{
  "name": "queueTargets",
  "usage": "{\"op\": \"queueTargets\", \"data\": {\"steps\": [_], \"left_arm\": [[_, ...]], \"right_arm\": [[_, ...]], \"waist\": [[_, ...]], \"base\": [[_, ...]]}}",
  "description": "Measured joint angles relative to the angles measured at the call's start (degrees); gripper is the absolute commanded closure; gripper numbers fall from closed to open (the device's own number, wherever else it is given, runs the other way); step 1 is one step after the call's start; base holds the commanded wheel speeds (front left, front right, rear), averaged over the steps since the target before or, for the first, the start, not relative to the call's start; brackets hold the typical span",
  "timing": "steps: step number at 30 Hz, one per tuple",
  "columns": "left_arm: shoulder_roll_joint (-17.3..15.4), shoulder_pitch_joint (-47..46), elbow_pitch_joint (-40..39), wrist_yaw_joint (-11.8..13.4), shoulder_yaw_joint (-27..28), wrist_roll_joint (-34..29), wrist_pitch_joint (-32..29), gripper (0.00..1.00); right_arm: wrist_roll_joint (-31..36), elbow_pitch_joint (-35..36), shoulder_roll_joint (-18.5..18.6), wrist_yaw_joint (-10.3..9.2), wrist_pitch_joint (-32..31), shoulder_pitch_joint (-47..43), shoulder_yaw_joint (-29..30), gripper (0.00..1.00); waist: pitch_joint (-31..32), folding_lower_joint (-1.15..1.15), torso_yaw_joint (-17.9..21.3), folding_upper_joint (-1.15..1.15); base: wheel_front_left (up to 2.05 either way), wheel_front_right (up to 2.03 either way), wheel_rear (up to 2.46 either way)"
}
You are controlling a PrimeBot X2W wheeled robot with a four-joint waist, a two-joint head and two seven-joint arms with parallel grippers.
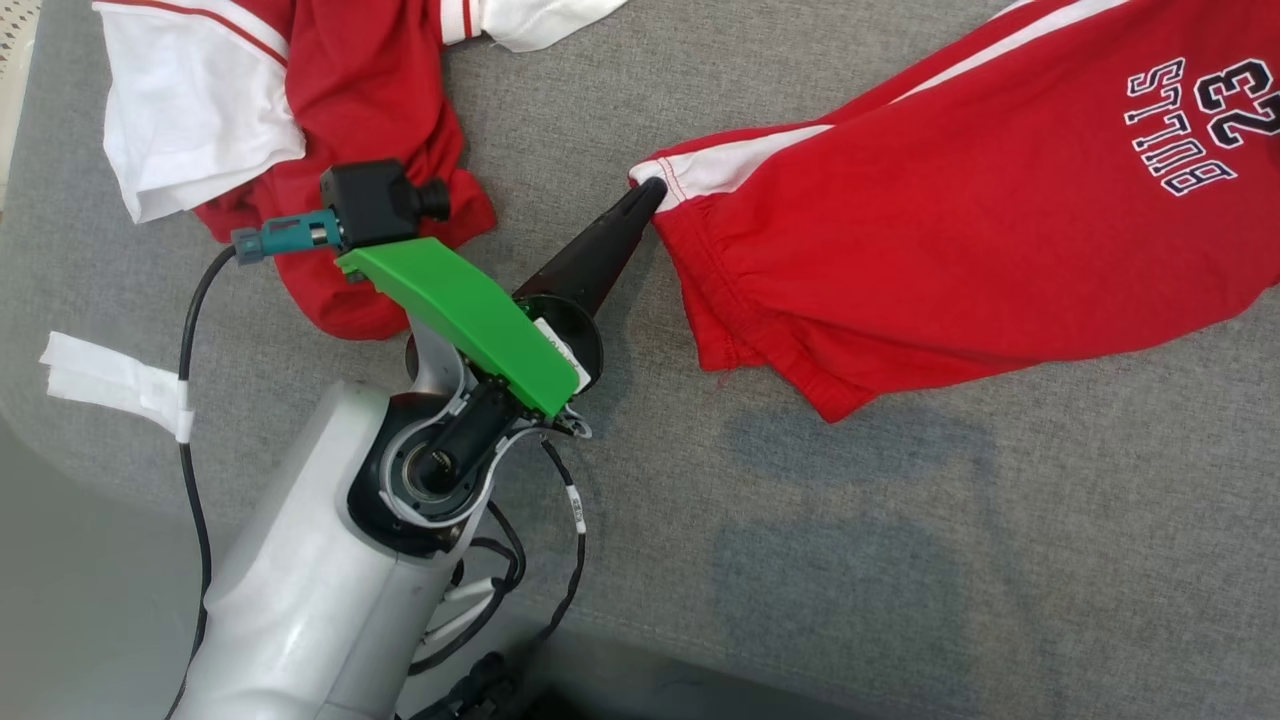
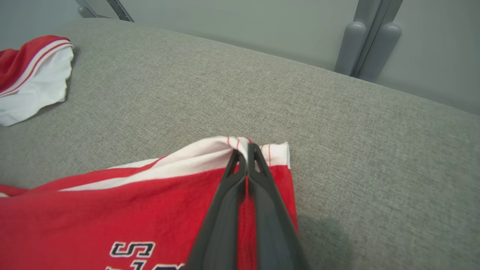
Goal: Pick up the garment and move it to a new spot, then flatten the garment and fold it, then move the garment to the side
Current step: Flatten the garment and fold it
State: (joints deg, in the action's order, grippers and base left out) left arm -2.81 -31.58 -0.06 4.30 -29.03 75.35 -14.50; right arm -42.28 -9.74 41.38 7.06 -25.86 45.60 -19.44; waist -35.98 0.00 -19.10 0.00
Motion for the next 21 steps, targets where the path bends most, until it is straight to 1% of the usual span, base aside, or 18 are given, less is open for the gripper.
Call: {"op": "queueTargets", "data": {"steps": [2, 6, 8, 9, 10, 11, 12, 13, 14, 15, 16, 21], "left_arm": [[0.0, -0.6, 0.2, -0.2, -0.4, -1.0, 0.4, 1.0], [-0.2, -2.6, 0.3, -1.5, -1.4, -5.3, 1.6, 1.0], [-0.2, -3.0, 0.7, -1.8, -2.0, -6.1, 2.0, 1.0], [-0.3, -3.0, 1.0, -1.9, -2.5, -6.6, 2.3, 1.0], [-0.3, -3.0, 1.4, -1.9, -2.7, -7.4, 2.5, 1.0], [-0.3, -3.0, 1.5, -2.0, -2.7, -7.9, 2.6, 0.88], [-0.3, -3.0, 1.6, -2.0, -2.8, -8.1, 3.0, 0.76], [-0.3, -3.0, 1.8, -2.0, -2.9, -8.1, 3.0, 0.67], [-0.3, -3.0, 2.1, -2.0, -2.9, -8.2, 3.1, 0.55], [-0.3, -3.0, 2.6, -2.1, -2.9, -8.6, 3.6, 0.15], [-0.4, -3.0, 3.0, -2.3, -2.9, -8.8, 3.8, 0.0], [-0.8, -2.8, 3.4, -2.3, -2.6, -9.9, 5.9, 0.0]], "right_arm": [[0.0, -0.4, 0.0, 0.0, 0.0, 0.1, -0.1, 1.0], [0.1, -1.0, 0.0, 0.0, 0.2, 1.3, -0.4, 1.0], [0.1, -1.3, -0.2, 0.0, 0.7, 1.4, -0.8, 1.0], [0.5, -1.5, -0.2, 0.0, 1.3, 1.4, -1.0, 0.98], [1.0, -1.5, -0.3, 0.0, 1.8, 1.5, -1.1, 0.69], [1.3, -1.6, -0.3, 0.0, 2.4, 1.6, -1.1, 0.33], [1.5, -1.6, -0.4, 0.0, 2.9, 1.8, -1.2, 0.0], [1.5, -1.7, -0.4, 0.0, 3.3, 2.1, -1.4, 0.0], [1.5, -1.8, -0.5, 0.0, 3.7, 2.1, -1.6, 0.0], [1.6, -2.0, -0.8, 0.0, 4.5, 2.1, -2.0, 0.0], [1.8, -2.1, -1.3, 0.0, 5.3, 2.1, -2.3, 0.0], [3.2, -2.3, -2.3, 0.0, 8.8, 2.1, -3.4, 0.0]], "waist": [[0.1, 0.0, 0.1, 0.0], [0.1, 0.0, 0.3, 0.0], [0.2, 0.0, 0.4, 0.0], [0.2, 0.0, 0.5, 0.0], [0.2, 0.0, 0.5, 0.0], [0.3, 0.0, 0.6, 0.0], [0.3, 0.0, 0.7, 0.0], [0.4, 0.0, 0.7, 0.0], [0.5, 0.0, 0.8, 0.0], [0.6, 0.0, 0.9, 0.0], [0.7, 0.0, 1.1, 0.0], [1.8, 0.0, 1.9, 0.0]], "base": [[0.0, 0.0, 0.0], [0.0, 0.0, 0.0], [0.0, 0.0, 0.0], [0.0, 0.0, 0.0], [0.0, 0.0, 0.0], [0.0, 0.0, 0.0], [0.0, 0.0, 0.0], [0.0, 0.0, 0.0], [0.0, 0.0, 0.0], [0.0, 0.0, 0.0], [0.0, 0.0, 0.0], [0.0, 0.0, 0.0]]}}
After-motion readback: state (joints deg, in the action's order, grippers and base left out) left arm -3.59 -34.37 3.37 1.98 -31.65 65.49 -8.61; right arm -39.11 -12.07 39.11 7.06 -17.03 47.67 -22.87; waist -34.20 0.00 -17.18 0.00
